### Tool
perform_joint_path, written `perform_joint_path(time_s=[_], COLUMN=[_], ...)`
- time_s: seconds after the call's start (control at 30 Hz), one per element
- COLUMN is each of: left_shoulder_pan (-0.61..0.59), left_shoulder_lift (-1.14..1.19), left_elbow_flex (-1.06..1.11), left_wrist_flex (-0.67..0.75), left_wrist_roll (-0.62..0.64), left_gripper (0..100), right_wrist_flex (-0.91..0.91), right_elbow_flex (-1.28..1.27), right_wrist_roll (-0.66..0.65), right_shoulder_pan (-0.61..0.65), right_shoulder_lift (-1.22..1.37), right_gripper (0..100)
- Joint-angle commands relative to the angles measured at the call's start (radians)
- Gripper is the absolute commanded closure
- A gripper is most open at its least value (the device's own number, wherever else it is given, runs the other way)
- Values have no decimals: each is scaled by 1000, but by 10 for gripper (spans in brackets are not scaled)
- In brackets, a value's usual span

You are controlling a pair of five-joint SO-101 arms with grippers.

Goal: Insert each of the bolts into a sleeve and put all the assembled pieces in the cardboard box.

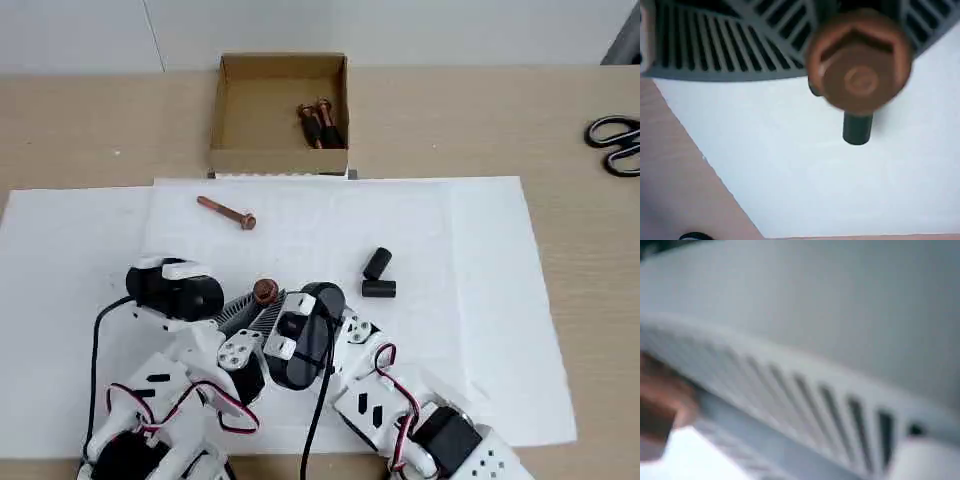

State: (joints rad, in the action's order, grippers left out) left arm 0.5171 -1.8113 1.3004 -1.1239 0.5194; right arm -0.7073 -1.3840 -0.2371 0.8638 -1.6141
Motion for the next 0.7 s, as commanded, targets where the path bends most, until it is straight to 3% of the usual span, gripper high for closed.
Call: perform_joint_path(time_s=[0.0,0.2,0.4,0.67], left_shoulder_pan=[2,-2,-2,-18], left_shoulder_lift=[3,3,6,6], left_elbow_flex=[19,16,16,-12], left_wrist_flex=[-5,-5,-5,-5], left_wrist_roll=[-14,-14,-15,-15], left_gripper=[995,975,805,798], right_wrist_flex=[31,30,22,30], right_elbow_flex=[78,74,72,31], right_wrist_roll=[-12,-12,-12,-9], right_shoulder_pan=[5,5,4,4], right_shoulder_lift=[-21,-21,-21,-25], right_gripper=[996,996,996,996])
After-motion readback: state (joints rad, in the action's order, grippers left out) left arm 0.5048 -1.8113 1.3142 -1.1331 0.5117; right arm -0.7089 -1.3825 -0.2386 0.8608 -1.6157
